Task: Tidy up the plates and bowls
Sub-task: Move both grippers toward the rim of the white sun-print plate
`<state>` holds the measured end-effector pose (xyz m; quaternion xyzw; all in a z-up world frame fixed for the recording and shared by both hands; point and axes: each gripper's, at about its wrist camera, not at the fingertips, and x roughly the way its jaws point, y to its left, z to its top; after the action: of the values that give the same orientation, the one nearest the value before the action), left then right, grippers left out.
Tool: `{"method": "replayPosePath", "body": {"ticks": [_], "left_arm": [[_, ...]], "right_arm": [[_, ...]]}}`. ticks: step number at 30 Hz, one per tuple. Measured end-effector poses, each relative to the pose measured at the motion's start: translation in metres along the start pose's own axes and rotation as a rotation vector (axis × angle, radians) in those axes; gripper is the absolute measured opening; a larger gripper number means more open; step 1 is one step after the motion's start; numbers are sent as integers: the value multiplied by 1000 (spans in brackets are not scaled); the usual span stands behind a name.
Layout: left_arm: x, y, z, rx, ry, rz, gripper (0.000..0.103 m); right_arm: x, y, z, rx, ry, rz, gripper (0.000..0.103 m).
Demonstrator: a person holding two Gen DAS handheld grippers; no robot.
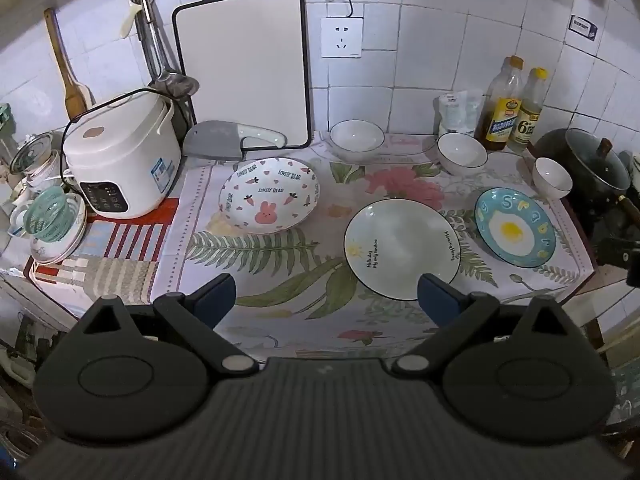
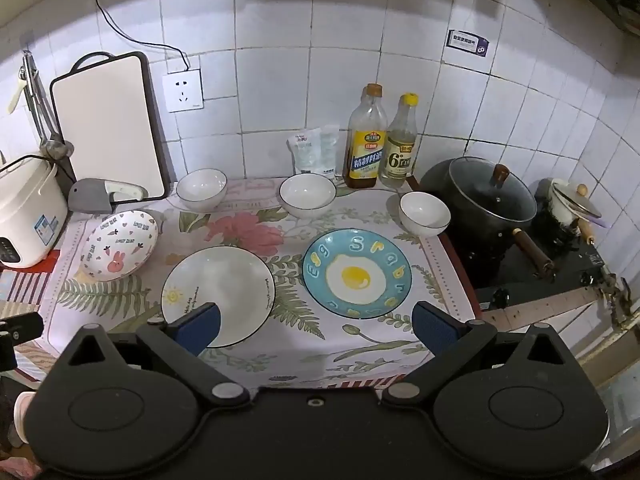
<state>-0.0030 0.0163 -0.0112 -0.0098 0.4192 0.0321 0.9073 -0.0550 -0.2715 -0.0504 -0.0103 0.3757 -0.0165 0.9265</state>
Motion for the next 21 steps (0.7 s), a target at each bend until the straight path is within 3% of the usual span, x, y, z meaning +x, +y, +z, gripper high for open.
{"method": "replayPosePath", "body": {"ticks": [21], "left_arm": [[5, 2, 1, 8, 2, -3, 99]], "right_arm": [[5, -2, -2, 4, 8, -12, 103]]}}
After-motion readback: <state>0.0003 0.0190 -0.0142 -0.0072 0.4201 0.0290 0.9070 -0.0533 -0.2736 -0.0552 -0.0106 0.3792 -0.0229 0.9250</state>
